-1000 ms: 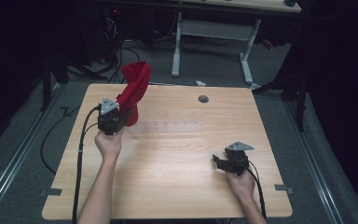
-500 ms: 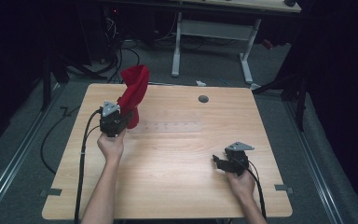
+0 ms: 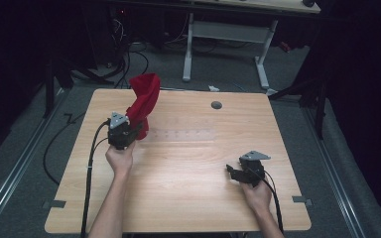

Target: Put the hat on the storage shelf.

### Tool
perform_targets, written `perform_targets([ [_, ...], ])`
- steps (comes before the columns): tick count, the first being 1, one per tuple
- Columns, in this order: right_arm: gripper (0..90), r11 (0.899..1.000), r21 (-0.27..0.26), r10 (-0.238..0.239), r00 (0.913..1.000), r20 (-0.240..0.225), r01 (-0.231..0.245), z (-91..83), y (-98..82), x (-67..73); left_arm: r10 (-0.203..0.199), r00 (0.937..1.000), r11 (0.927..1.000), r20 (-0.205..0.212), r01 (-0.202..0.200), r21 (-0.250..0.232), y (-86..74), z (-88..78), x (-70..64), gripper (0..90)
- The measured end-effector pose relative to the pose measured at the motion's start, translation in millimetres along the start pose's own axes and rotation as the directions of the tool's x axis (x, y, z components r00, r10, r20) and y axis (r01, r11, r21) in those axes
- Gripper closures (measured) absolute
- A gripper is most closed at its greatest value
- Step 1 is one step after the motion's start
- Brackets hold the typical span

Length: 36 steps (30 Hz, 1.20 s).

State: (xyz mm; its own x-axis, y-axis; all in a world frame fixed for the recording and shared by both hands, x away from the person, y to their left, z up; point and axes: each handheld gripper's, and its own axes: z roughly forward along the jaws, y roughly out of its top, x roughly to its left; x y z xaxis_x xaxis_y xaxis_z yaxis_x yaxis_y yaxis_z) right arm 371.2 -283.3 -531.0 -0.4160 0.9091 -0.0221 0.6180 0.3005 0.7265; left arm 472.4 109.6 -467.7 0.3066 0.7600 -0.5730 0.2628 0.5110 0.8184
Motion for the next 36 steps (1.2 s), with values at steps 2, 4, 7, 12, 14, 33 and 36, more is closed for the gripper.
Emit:
perform_targets([
  [2, 37.0, 1.0, 0.0, 0.0, 1.0, 0.0, 0.0, 0.0, 0.0, 0.0, -0.004, 1.0, 1.0, 0.0, 0.004, 0.007, -0.7, -1.5, 0.8, 83.9],
  [4, 37.0, 1.0, 0.0, 0.0, 1.0, 0.0, 0.0, 0.0, 0.0, 0.0, -0.008, 1.0, 0.9998, 0.0, 0.008, 0.02, -2.3, -3.3, 1.0, 83.3],
  [7, 37.0, 1.0, 0.0, 0.0, 1.0, 0.0, 0.0, 0.0, 0.0, 0.0, 0.0, 0.9999, 0.9994, -0.014, 0.0, 0.034, -3.4, -3.9, 1.8, 81.5],
  [12, 36.9, 1.0, 0.0, -0.001, 1.0, -0.001, 0.001, 0.0, 0.0, 0.0, 0.02, 0.9994, 0.998, -0.027, -0.018, 0.061, -5.4, -5.2, 1.7, 76.5],
  [14, 36.9, 1.0, 0.0, -0.001, 1.0, -0.001, 0.001, 0.0, 0.0, 0.0, 0.031, 0.9989, 0.9969, -0.036, -0.028, 0.073, -7.2, -5.2, 1.5, 72.2],
  [33, 36.8, 1.0, 0.0, -0.002, 1.0, -0.001, 0.002, 0.0, 0.0, 0.0, 0.055, 0.9975, 0.9881, -0.044, -0.048, 0.146, -5.1, -18.2, -6.5, 39.7],
  [36, 36.9, 1.0, 0.0, -0.002, 1.0, -0.001, 0.002, 0.0, 0.0, 0.0, 0.056, 0.9974, 0.9895, -0.044, -0.05, 0.136, -4.9, -20.6, -7.9, 39.3],
])
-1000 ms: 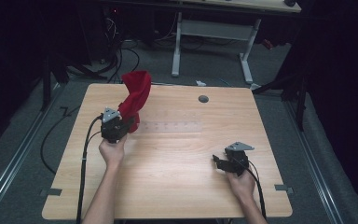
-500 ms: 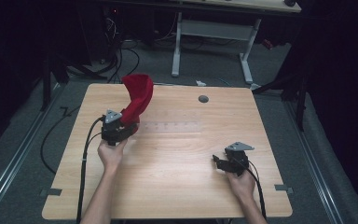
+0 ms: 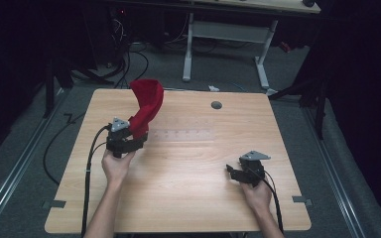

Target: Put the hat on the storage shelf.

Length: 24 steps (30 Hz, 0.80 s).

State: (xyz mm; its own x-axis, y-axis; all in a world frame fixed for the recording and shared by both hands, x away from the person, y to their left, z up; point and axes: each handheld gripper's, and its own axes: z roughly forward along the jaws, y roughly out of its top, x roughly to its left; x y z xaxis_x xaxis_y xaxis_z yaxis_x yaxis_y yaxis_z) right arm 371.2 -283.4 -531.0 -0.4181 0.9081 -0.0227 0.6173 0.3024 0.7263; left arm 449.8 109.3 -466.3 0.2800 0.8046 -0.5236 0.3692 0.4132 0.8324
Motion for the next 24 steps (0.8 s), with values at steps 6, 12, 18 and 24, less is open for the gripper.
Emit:
perform_targets([
  [6, 36.9, 1.0, 0.0, 0.001, 1.0, 0.0, -0.001, 0.0, 0.0, 0.0, 0.01, 0.9999, 0.9999, -0.009, -0.01, -0.011, -1.4, -12.1, 0.7, 37.8],
  [12, 36.8, 1.0, 0.0, 0.0, 1.0, 0.0, 0.0, 0.0, 0.0, 0.0, 0.02, 0.9998, 0.9997, -0.001, -0.02, -0.01, -3.8, -29.6, -1.3, 37.0],
  [18, 36.9, 1.0, 0.0, 0.001, 1.0, 0.0, -0.001, 0.0, 0.1, 0.1, 0.019, 0.9996, 0.9997, 0.023, -0.018, -0.016, -12.1, -42.8, -4.5, 35.5],
  [24, 36.8, 1.0, 0.001, 0.003, 1.0, 0.001, -0.003, 0.1, 0.2, 0.2, 0.036, 0.9987, 0.9993, 0.037, -0.036, 0.011, -25.2, -50.1, -8.1, 35.4],
])
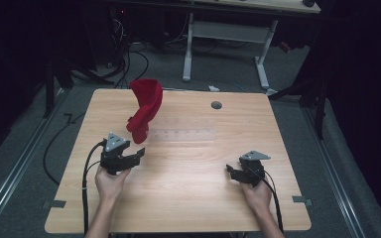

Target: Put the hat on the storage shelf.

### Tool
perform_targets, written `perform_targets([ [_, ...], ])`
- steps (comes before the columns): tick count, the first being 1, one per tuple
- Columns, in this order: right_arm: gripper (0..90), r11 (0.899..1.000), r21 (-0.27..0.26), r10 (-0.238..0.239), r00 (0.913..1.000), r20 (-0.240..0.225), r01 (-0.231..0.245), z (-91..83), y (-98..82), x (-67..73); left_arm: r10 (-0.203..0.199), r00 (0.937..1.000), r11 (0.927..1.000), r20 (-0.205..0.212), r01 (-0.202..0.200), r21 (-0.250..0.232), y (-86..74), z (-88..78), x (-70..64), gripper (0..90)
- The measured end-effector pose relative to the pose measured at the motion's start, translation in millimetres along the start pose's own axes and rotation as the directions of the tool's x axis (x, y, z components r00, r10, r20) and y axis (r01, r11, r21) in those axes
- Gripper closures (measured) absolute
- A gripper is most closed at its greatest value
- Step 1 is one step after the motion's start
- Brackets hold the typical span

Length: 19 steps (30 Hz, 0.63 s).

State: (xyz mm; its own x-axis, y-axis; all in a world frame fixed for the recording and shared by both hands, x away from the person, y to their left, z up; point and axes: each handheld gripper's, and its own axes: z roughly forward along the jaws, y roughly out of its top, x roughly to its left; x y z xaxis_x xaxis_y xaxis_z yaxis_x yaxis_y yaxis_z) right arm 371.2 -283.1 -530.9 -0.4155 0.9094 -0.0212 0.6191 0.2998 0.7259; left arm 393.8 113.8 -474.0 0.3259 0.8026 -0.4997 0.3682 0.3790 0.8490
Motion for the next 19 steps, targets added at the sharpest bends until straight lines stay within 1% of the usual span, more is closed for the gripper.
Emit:
perform_targets([
  [1, 36.8, 1.0, 0.0, 0.0, 1.0, 0.0, 0.0, 0.0, 0.0, 0.0, 0.003, 1.0, 0.9998, 0.006, -0.003, 0.02, -6.9, -1.0, -1.7, 35.3],
  [2, 36.8, 1.0, 0.0, 0.0, 1.0, 0.0, 0.0, 0.0, 0.0, 0.0, 0.003, 1.0, 0.9998, 0.006, -0.003, 0.02, -6.9, -1.0, -1.7, 35.1],
  [4, 36.8, 1.0, 0.0, 0.0, 1.0, 0.0, 0.0, 0.0, 0.0, 0.0, 0.008, 0.9999, 0.999, 0.013, -0.009, 0.044, -16.1, -1.6, -2.7, 35.1],
  [5, 36.8, 1.0, 0.0, -0.001, 1.0, 0.0, 0.001, 0.0, 0.0, -0.1, 0.012, 0.9999, 0.9971, 0.01, -0.012, 0.074, -26.9, 0.0, -2.6, 35.2],
  [6, 36.8, 1.0, 0.0, -0.001, 1.0, 0.0, 0.001, 0.0, 0.0, -0.1, 0.012, 0.9999, 0.9971, 0.01, -0.012, 0.074, -26.9, 0.0, -2.6, 35.1],
  [7, 36.8, 1.0, 0.0, -0.001, 1.0, 0.0, 0.001, 0.0, 0.0, -0.1, 0.018, 0.9998, 0.9956, 0.006, -0.018, 0.092, -32.4, 1.3, -2.0, 35.1],
  [9, 36.8, 1.0, 0.0, 0.0, 1.0, 0.0, 0.0, 0.0, 0.0, 0.0, 0.05, 0.9985, 0.9918, -0.02, -0.047, 0.119, -44.3, 6.3, 0.0, 35.5],
  [12, 36.8, 1.0, 0.0, 0.0, 1.0, 0.0, 0.0, 0.0, 0.0, 0.0, 0.086, 0.9948, 0.9838, -0.054, -0.077, 0.162, -59.8, 14.1, 4.1, 35.5],
  [13, 36.8, 1.0, 0.0, 0.0, 1.0, 0.0, 0.0, 0.0, 0.0, 0.0, 0.12, 0.9892, 0.9755, -0.085, -0.102, 0.195, -70.1, 19.3, 7.9, 35.5],
  [14, 36.8, 1.0, 0.0, 0.0, 1.0, 0.0, 0.0, 0.0, 0.0, 0.0, 0.12, 0.9892, 0.9755, -0.085, -0.102, 0.195, -70.1, 19.3, 7.9, 35.1],
  [15, 36.8, 1.0, 0.0, 0.0, 1.0, 0.0, 0.0, 0.0, 0.0, 0.0, 0.103, 0.9915, 0.9825, -0.08, -0.089, 0.164, -74.3, 19.5, 9.5, 32.7],
  [16, 36.7, 1.0, 0.0, -0.001, 1.0, 0.0, 0.001, 0.0, 0.0, 0.0, 0.103, 0.9915, 0.9842, -0.08, -0.089, 0.153, -75.4, 18.8, 9.4, 33.7],
  [19, 36.7, 1.0, 0.0, -0.001, 1.0, 0.0, 0.001, 0.0, 0.0, 0.0, 0.101, 0.9915, 0.9853, -0.083, -0.088, 0.146, -75.9, 18.5, 9.3, 33.8],
])
